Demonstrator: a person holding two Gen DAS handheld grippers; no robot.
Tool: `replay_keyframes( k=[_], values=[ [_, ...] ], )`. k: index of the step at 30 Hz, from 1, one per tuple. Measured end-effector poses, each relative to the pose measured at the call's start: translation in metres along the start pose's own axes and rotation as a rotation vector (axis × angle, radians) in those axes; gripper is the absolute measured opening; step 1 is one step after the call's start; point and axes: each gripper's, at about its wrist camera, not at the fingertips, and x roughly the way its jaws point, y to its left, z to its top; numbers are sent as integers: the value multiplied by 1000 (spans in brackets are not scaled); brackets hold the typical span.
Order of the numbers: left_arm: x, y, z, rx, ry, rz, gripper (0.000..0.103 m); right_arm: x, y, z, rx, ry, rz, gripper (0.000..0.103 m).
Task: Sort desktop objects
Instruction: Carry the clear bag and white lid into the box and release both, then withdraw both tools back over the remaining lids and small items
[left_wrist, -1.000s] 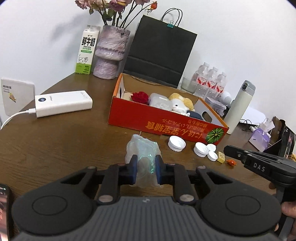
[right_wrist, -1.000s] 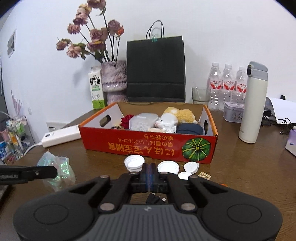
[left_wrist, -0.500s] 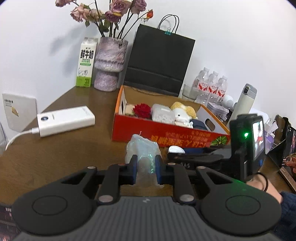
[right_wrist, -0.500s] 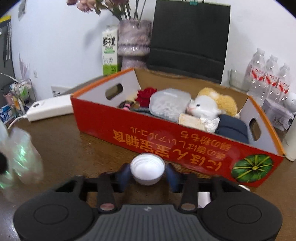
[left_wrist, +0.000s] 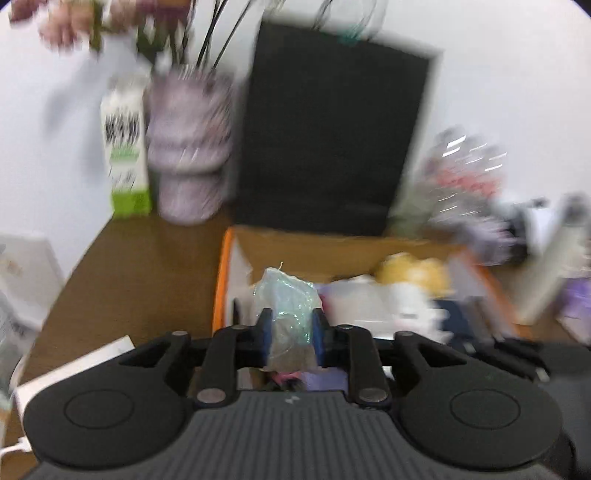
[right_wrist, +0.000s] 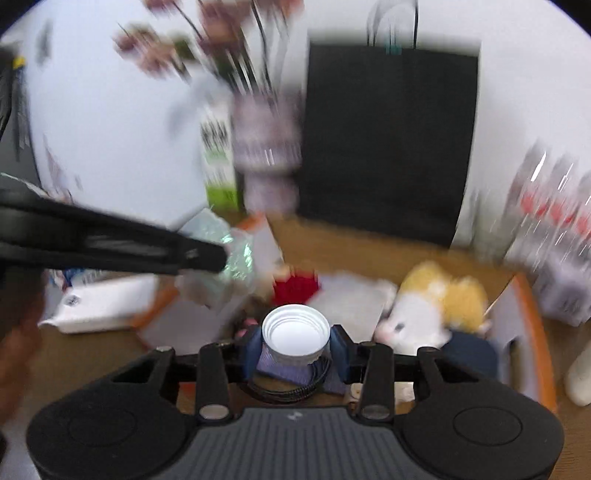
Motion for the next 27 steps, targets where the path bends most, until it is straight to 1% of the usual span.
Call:
replay_keyframes(
  k=[1,2,3,4,5,6,7,8,9,10,11,13,15,16,18,20,22,25,27],
  values=[
    [14,-2,0,6,30,41,44,14,-2,1,16,36,14,39],
    [17,-4,-2,8,35,77,47,21,-3,1,35,43,16,39],
    [12,-3,-7,5,8,84,49,21,-5,1,54,36,23,42],
    [1,-2,-11,3,-39,62,62,17,-8,-1,68,14,48,51],
    [-11,-1,-14,3,-78,53,80,9,-9,-3,77,-17,70,56],
    [-26,0,-17,-18,-133,76,85,0,-10,-8,85,-49,70,63],
    [-40,0,-23,-73,-195,121,90,-9,-11,-11,89,-87,63,67],
    [-52,-3,-27,-107,-226,145,91,-18,-13,-14,90,-115,60,67],
    [-63,-8,-32,-115,-231,149,91,-26,-13,-17,97,-125,48,67],
    [-72,-12,-38,-120,-227,143,92,-36,-15,-20,106,-133,27,67],
    [-84,-16,-48,-131,-231,134,96,-50,-15,-27,107,-151,10,67],
    [-109,-22,-77,-155,-275,104,103,-75,-16,-42,101,-186,-19,69],
    [-125,-25,-103,-157,-270,74,103,-98,-17,-61,93,-191,-49,72],
    [-133,-25,-120,-158,-258,59,103,-109,-18,-72,104,-189,-72,74],
    [-144,-29,-145,-166,-242,53,103,-122,-17,-95,129,-170,-109,76],
    [-151,-31,-167,-126,-204,24,103,-129,-16,-116,139,-142,-130,76],
    [-155,-31,-189,-98,-176,0,103,-138,-12,-143,151,-127,-146,77],
    [-159,-33,-227,-73,-169,-32,103,-144,-4,-180,179,-91,-123,78],
    [-159,-36,-240,-41,-147,-34,103,-146,2,-201,188,-56,-101,78]
  ],
)
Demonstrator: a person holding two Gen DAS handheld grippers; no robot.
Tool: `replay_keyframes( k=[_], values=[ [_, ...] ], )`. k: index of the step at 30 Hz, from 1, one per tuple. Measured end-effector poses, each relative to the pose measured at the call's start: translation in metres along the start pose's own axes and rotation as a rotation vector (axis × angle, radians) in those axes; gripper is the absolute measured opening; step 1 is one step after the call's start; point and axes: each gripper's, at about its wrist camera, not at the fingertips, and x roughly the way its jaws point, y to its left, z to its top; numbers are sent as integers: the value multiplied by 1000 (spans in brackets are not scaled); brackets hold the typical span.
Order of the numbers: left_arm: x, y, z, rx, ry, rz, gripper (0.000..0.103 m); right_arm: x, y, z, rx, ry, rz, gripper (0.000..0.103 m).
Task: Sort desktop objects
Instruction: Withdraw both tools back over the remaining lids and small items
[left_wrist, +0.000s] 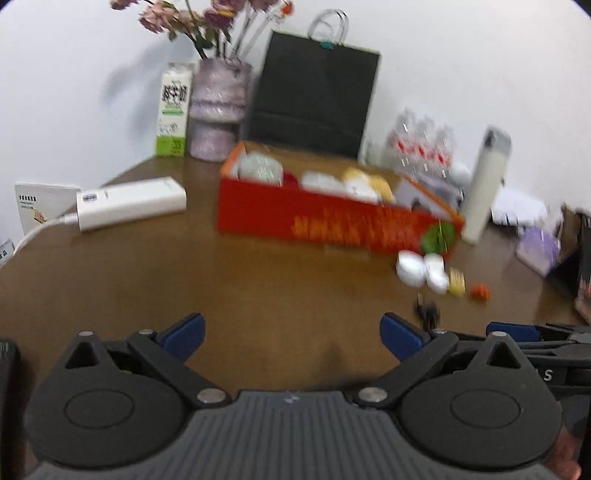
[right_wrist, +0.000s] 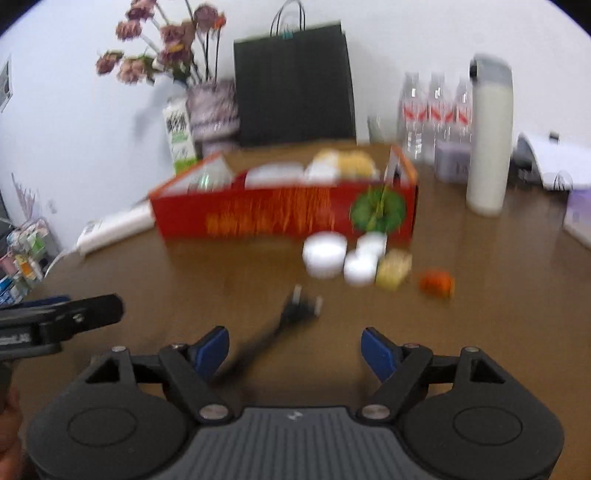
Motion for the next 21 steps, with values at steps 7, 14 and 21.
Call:
replay_keyframes(
  k=[7,14,21],
  values=[
    [-4,-7,-15,50,-14,-4,103,-16,6,-17,-7,-60,-19,86],
    [-4,-7,-15,43,-43,42,103,-14,-8,-17,90,-49,-16,86],
    [-9,-21,-20,140,-82,74,103,-11,-9,-18,94,-40,-15,87]
  ],
)
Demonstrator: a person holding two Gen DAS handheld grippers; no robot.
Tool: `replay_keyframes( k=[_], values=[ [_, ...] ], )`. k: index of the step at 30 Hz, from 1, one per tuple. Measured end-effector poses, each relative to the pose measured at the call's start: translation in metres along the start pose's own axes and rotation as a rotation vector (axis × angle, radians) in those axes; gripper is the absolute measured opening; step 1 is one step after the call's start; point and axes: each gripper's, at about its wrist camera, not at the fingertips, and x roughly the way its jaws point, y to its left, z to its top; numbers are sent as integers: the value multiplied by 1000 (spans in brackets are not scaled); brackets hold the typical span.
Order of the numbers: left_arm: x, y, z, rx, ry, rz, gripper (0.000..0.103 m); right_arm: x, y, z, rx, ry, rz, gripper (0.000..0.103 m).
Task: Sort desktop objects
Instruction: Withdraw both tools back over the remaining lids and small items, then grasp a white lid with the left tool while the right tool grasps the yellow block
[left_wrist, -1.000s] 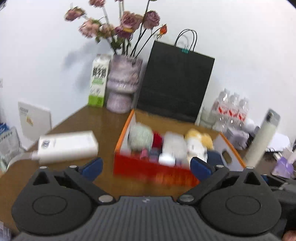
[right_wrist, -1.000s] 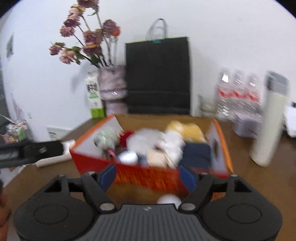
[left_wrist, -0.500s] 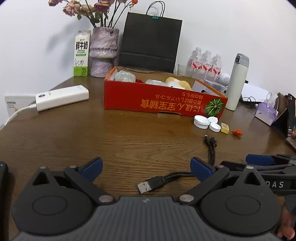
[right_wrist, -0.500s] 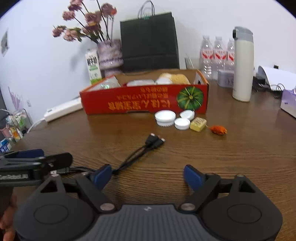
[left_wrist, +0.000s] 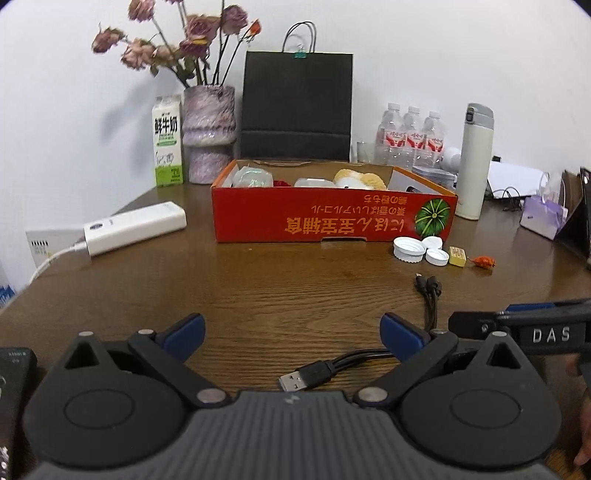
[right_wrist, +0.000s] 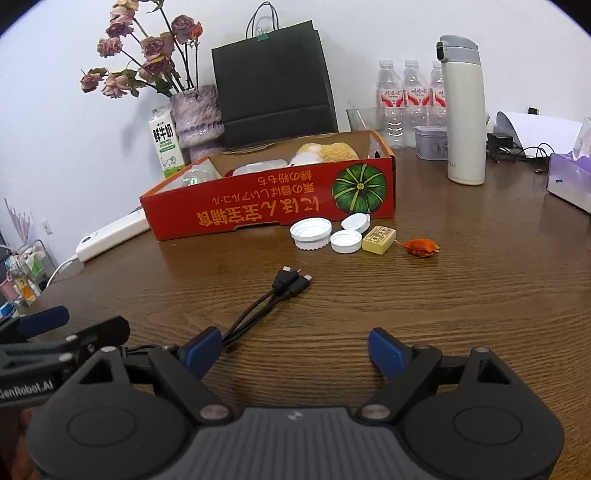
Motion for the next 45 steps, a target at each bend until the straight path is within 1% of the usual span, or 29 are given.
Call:
replay_keyframes(
  k=[3,12,16,18,19,22,24,25,27,29,30,31,32,33,34,35,36,37,39,40,41,42,43,45],
  values=[
    [1,-2,0,15,3,3,103,1,0,0,-2,2,0,87],
    [1,-1,-1,14,3,2,103,1,1,1,-8,4,-7,88],
    [1,-5,-1,49,0,-1,103,4,-7,8,-2,15,1,88],
    [0,-3,1,43,-13,-34,103,4,-13,14,-17,-4,-19,87],
    [2,-1,4,29,-7,-56,103,4,-16,18,-28,-14,-34,86],
    [18,4,26,-38,38,-132,103,6,-25,33,-50,-37,-53,84],
    [34,3,46,-65,47,-191,103,8,-30,44,-70,-65,-80,84],
    [41,-1,54,-59,49,-213,103,10,-32,50,-79,-80,-97,84],
    [63,-15,71,-2,50,-270,103,19,-39,60,-78,-87,-114,83],
    [88,-31,82,33,93,-297,97,30,-48,68,-60,-75,-115,76],
    [101,-37,85,25,135,-305,94,35,-52,69,-57,-64,-111,72],
    [115,-44,89,7,184,-322,87,40,-55,71,-58,-53,-110,71],
    [126,-50,91,7,215,-346,82,45,-59,71,-60,-43,-108,71],
    [135,-55,92,17,231,-364,80,49,-62,71,-61,-33,-105,70],
    [144,-61,92,27,243,-361,76,55,-64,71,-62,-17,-105,66],
    [154,-66,93,28,254,-340,71,60,-67,71,-64,-2,-109,64],
    [161,-69,93,20,263,-326,68,63,-68,70,-66,9,-115,62],
    [169,-71,93,1,269,-335,66,65,-69,69,-73,7,-124,62],
    [176,-75,91,-26,283,-357,66,65,-71,66,-71,10,-128,61],
    [177,-77,92,-19,288,-357,63,64,-72,66,-60,4,-113,61],
    [179,-80,91,2,290,-350,48,64,-73,67,-53,2,-94,61],
    [180,-82,91,21,285,-334,41,64,-74,69,-52,2,-79,61],
    [179,-82,91,26,279,-316,41,65,-72,72,-60,-1,-73,61],
    [176,-72,93,-35,271,-322,41,68,-67,77,-86,-4,-72,57]
  ],
)
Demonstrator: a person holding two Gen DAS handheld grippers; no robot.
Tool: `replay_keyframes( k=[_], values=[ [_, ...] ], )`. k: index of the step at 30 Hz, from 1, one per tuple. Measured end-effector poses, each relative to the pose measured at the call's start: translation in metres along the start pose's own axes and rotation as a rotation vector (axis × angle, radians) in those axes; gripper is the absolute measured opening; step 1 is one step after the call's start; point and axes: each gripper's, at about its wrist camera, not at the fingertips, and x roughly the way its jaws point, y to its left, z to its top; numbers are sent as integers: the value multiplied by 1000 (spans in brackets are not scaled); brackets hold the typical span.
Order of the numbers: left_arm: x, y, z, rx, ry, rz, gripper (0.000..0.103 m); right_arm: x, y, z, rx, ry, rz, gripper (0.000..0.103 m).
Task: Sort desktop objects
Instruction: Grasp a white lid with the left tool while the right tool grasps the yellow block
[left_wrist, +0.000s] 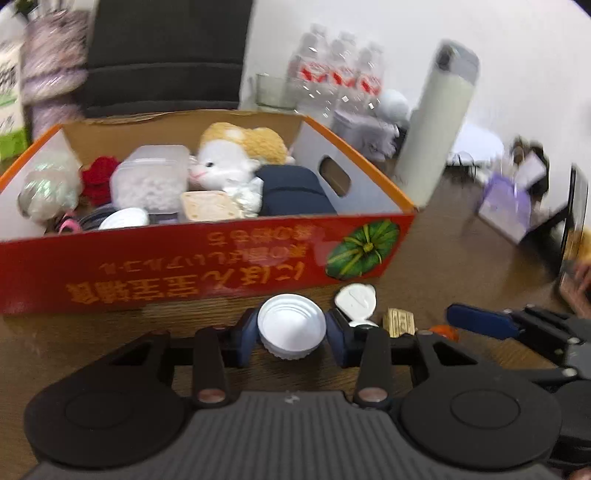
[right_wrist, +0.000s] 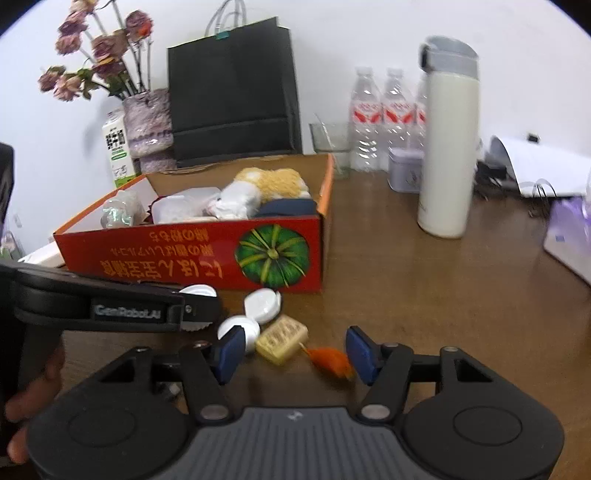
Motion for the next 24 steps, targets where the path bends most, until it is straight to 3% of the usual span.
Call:
replay_keyframes(
  k=[3,4,10,14,18,24],
  values=[
    [-23,12,-1,-61,-54,23,41,12,4,9,-7,21,25,45],
    [-36,15,-2,-66,-83,36,41,18,4,10,-3,48,27,29],
    [-106,35,-28,-94,-167,94,41,16,7,3,5,45,30,23],
    [-127,41,-57,-84,-135,176,41,4,18,1,18,26,35,20],
    [-147,53,-82,-104,-123,192,41,-28,42,-1,-36,-28,41,19],
    [-161,65,-107,-100,-78,227,41,-73,70,-26,-72,-8,63,20]
  ],
)
